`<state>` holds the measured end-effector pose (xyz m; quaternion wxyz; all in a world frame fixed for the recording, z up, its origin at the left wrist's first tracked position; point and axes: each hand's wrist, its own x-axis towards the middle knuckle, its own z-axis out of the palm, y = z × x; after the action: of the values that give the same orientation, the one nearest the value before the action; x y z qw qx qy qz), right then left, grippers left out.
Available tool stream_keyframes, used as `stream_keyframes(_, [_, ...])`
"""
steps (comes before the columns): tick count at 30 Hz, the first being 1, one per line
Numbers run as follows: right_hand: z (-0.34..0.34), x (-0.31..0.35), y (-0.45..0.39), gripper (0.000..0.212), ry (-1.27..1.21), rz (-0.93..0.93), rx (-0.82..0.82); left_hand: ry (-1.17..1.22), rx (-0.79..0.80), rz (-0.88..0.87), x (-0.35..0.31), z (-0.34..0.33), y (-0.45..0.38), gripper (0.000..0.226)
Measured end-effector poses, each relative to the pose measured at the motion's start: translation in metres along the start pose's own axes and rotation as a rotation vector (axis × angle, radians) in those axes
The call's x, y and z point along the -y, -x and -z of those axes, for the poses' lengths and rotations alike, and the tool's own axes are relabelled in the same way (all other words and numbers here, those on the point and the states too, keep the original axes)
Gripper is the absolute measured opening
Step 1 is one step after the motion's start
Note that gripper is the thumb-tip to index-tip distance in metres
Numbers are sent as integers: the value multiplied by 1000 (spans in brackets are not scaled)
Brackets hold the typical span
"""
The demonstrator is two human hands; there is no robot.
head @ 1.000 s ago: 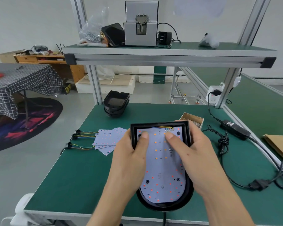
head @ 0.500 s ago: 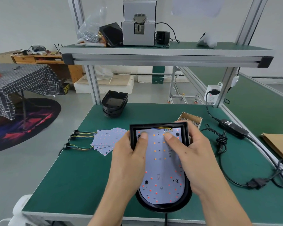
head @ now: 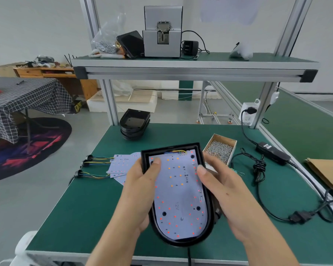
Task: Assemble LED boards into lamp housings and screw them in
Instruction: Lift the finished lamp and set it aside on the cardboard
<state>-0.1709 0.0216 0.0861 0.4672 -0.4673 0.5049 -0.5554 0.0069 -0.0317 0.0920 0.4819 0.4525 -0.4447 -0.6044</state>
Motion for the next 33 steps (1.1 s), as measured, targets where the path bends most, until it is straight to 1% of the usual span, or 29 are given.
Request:
stream_keyframes(2, [2, -8, 7, 50, -30, 14, 55, 47, -10, 54, -2, 2, -3, 20])
stream_keyframes(4, [5, -18, 12, 54, -129, 14, 111, 97, -8, 97, -4, 3, -5, 23])
stream_keyframes(5, [5, -21, 15, 58, -187, 10, 142, 123, -12, 115, -5, 2, -5, 23])
stream_keyframes(7, [6, -28, 20, 75, -318, 1, 202, 174, -27, 165, -8, 2, -5, 25])
stream_keyframes(8, [6, -34, 23, 79, -387, -9, 211, 198, -34, 196, -8, 1, -6, 26])
stream_keyframes(10, [0, -37, 17, 72, -439, -42, 125, 249, -36, 260, -10, 1, -6, 32])
stream_keyframes(11, [-5, -37, 13, 65, -426, -82, 89, 284, -27, 287, -10, 0, -6, 36])
stream_keyframes(12, [-8, -39, 15, 54, -397, -99, 183, 327, -19, 311, -12, -2, -6, 40])
stream_keyframes(13, [-12, -47, 22, 43, -328, -70, 301, 374, -16, 322, -15, -4, -5, 40])
stream_keyframes(14, [-20, -48, 26, 36, -200, -98, 363, 421, -24, 316, -20, -6, -6, 38])
stream_keyframes(15, [-27, -46, 28, 34, -121, -156, 416, 469, -34, 297, -25, -7, -7, 37])
stream_keyframes(16, [-32, -44, 28, 34, -28, -180, 398, 512, -53, 265, -29, -7, -11, 37])
stream_keyframes(17, [-38, -44, 26, 35, 33, -166, 329, 550, -81, 220, -35, -7, -15, 38])
stream_keyframes(19, [-41, -49, 42, 28, 45, -95, 394, 613, -131, 124, -46, -2, -26, 35])
stream_keyframes(20, [-39, -56, 45, 24, 53, -80, 391, 630, -149, 96, -52, 2, -32, 32])
stream_keyframes(22, [-33, -64, 46, 15, 27, -77, 341, 661, -189, 57, -64, 13, -43, 27])
stream_keyframes(24, [-21, -63, 46, 10, -1, -130, 249, 656, -217, 28, -73, 28, -54, 27])
stream_keyframes(26, [-6, -60, 42, 4, -122, -140, 106, 549, -179, 40, -78, 44, -57, 29])
stream_keyframes(27, [3, -54, 40, 5, -210, -123, 20, 461, -149, 72, -77, 51, -57, 31])
stream_keyframes(29, [23, -37, 31, 19, -337, -52, -80, 274, -53, 146, -70, 62, -55, 39])
stream_keyframes(30, [31, -26, 25, 23, -355, -12, -105, 206, 21, 185, -66, 66, -53, 44])
stream_keyframes(31, [38, -13, 18, 23, -365, 31, -103, 158, 92, 221, -61, 68, -51, 51])
stream_keyframes(33, [44, 10, 1, 21, -436, 91, -74, 114, 171, 254, -50, 62, -44, 61])
